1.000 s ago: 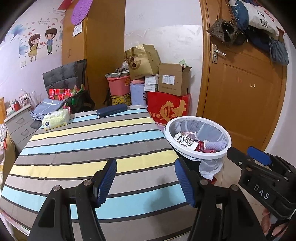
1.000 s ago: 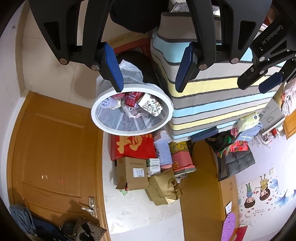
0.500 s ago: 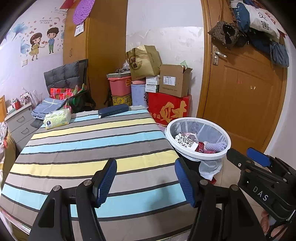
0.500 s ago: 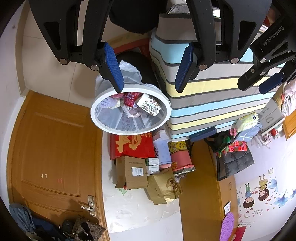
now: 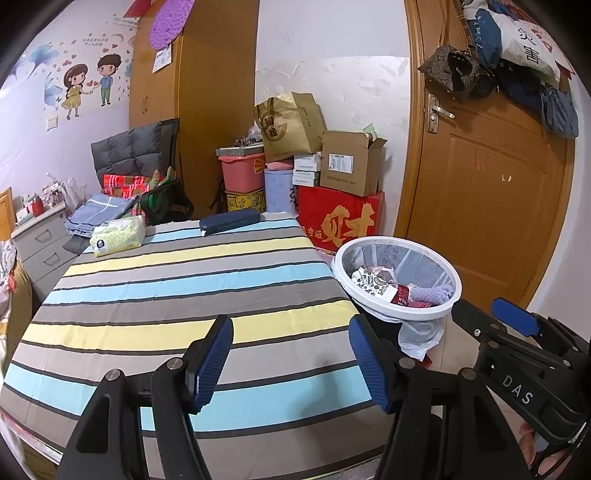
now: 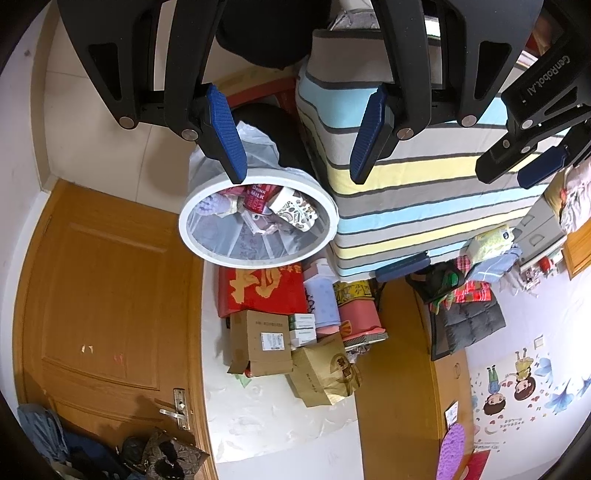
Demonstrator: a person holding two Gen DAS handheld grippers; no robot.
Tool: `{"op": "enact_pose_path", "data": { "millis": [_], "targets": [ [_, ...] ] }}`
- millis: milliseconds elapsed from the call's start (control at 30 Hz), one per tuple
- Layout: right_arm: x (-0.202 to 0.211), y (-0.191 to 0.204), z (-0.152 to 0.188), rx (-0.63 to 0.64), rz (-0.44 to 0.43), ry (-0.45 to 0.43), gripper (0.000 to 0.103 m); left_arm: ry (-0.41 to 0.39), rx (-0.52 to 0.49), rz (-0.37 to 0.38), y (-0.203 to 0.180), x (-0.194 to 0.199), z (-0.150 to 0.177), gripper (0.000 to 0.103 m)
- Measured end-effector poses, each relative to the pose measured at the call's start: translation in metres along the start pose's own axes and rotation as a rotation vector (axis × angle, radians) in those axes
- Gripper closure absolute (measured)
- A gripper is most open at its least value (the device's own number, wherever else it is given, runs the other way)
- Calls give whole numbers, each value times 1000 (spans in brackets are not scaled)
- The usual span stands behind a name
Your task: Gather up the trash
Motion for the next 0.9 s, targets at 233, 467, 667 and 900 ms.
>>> {"op": "enact_pose_path", "data": {
  "millis": [233,467,667,900],
  "targets": [
    [0,2,-1,3,-3,-2,43,1,0,-4,1,2,1,38],
    [-1,6,1,11,-3,-1,43,2,5,-2,2,3,1,38],
    [-1,6,0,9,-6,-1,43,-1,5,-3,2,4,0,38],
    [-3,7,2,10,-6,1,43,2,4,-4,0,5,0,38]
  ]
}}
Point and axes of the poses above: each gripper's, at about its wrist camera, not at the fingertips, and x roughly against the way its jaws point, y to its left, z to its underside, the point moved 9 cm from there along -x, roughly the way its jaws point, and after that the axes turned 6 degrees about z, right-handed, at the moved point
